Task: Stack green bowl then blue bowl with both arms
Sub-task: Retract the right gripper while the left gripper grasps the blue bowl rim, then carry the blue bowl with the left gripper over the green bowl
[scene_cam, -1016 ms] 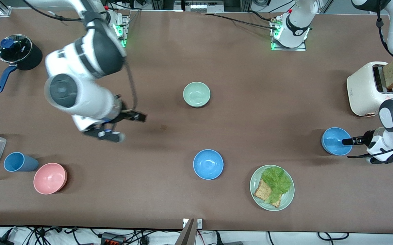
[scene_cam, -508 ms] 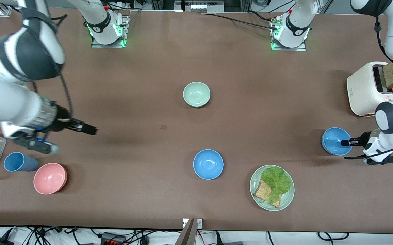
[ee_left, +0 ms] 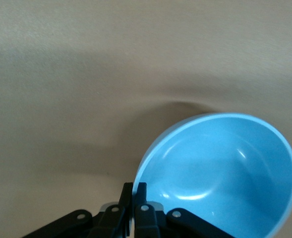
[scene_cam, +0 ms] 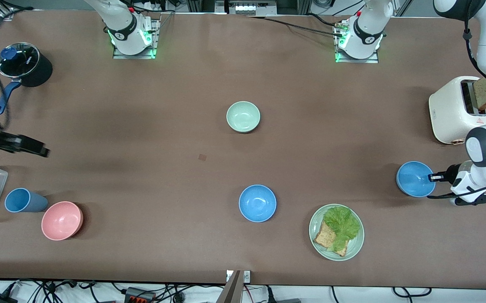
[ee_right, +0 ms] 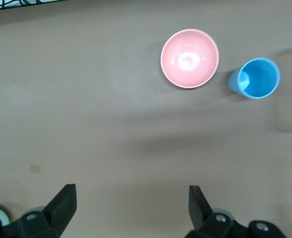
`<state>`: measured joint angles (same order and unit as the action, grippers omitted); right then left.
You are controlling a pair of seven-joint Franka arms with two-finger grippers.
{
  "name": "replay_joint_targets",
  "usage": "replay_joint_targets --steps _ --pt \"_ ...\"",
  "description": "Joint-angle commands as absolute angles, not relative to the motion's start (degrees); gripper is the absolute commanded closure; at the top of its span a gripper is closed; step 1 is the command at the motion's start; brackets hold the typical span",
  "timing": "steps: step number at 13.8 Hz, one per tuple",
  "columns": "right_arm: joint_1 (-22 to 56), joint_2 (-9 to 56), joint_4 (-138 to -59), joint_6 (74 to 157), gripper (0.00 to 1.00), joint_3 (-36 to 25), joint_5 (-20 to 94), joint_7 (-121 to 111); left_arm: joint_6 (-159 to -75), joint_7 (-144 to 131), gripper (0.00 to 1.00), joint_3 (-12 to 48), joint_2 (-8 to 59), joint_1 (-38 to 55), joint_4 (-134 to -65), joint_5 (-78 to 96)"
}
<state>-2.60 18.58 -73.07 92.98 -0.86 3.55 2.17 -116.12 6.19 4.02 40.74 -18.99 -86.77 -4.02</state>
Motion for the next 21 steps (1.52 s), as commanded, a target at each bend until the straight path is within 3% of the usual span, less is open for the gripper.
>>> replay_joint_targets --steps 1,5,8,11,13,15,21 --pt "-3.0 14.1 -76.5 92.7 0.00 -0.4 3.2 0.2 -106.3 7.1 0.99 6.5 36.7 -19.2 -83.3 -2.4" --pt "-2.5 11.8 -78.0 89.8 0.00 -1.8 -0.3 -1.6 -89.5 4.7 0.99 12.4 35.3 -19.5 -72.1 0.8" --pt "-2.6 10.3 -80.6 90.3 0.00 -1.8 -0.4 -1.5 -86.4 -2.9 0.99 14.3 30.9 -17.8 -72.3 6.7" --pt "-2.5 3.5 -91.6 96.7 0.00 -1.7 -0.5 -1.5 -85.2 -22.7 0.99 22.2 28.6 -15.8 -72.8 6.7" --pt "-2.5 -0.6 -98.1 100.4 0.00 -1.7 -0.7 -1.5 -86.0 -34.8 0.99 28.4 28.7 -15.8 -72.8 6.5" --pt "-2.5 -1.8 -99.8 101.0 0.00 -1.5 -1.4 -1.6 -90.3 -44.7 0.99 31.8 28.8 -14.1 -73.9 6.9" --pt "-2.5 -1.5 -98.5 100.0 0.00 -1.5 -2.5 -2.0 -109.7 -72.0 0.99 32.0 29.4 -0.5 -85.8 6.3"
